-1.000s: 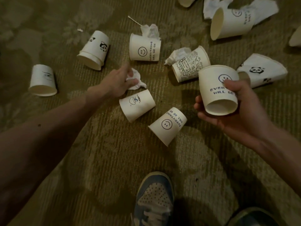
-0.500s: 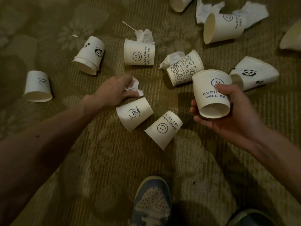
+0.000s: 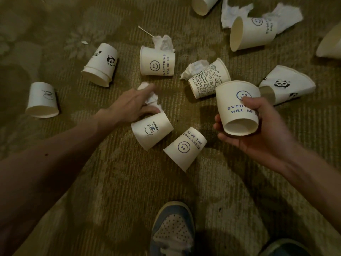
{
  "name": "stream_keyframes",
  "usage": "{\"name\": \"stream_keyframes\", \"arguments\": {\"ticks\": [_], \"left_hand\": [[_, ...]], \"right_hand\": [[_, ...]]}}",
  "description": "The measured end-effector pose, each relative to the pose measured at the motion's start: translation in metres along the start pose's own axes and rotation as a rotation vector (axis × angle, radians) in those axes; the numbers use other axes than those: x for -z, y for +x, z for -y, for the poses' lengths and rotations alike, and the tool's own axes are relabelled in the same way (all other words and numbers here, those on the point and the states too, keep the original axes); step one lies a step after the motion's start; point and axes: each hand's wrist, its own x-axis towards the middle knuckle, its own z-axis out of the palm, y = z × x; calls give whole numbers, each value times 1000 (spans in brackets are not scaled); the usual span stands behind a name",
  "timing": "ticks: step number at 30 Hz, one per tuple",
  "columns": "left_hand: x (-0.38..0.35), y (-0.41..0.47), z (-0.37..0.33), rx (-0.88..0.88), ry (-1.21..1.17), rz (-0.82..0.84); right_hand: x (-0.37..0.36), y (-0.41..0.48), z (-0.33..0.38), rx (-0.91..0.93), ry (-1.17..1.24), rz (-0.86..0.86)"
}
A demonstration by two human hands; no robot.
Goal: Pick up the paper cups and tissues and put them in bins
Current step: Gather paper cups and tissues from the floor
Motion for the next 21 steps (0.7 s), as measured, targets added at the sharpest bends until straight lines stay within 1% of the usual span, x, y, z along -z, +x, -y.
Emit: {"name": "stream_keyframes", "arguments": {"ticks": [3,5,7,10,13,16,18,19,21], "left_hand": [[-2,-6,-3,-29,66,-20],[2,-9,-8,-22,42,-54],[13,-10,-15,-38,-20,-119],[39,-8,-31,-102,-92,-267],[67,1,-46,-55,-179,-415],[89,21,-51,44,-186,-538],[99,39,-51,80,-194,-552],[103,49,-49,93,-198,-529],[106,70,-45,138,-190,-417]], "right_hand": [[0,0,1,-1,12,-6],[0,0,2,1,20,-8],[0,1,3,8,17,-6],[0,2,6,19,19,1],[-1,3,10,43,35,16],[-2,5,14,52,28,30],[-2,5,16,55,23,34],[-2,5,17,55,27,36],[-3,5,18,55,36,39]]}}
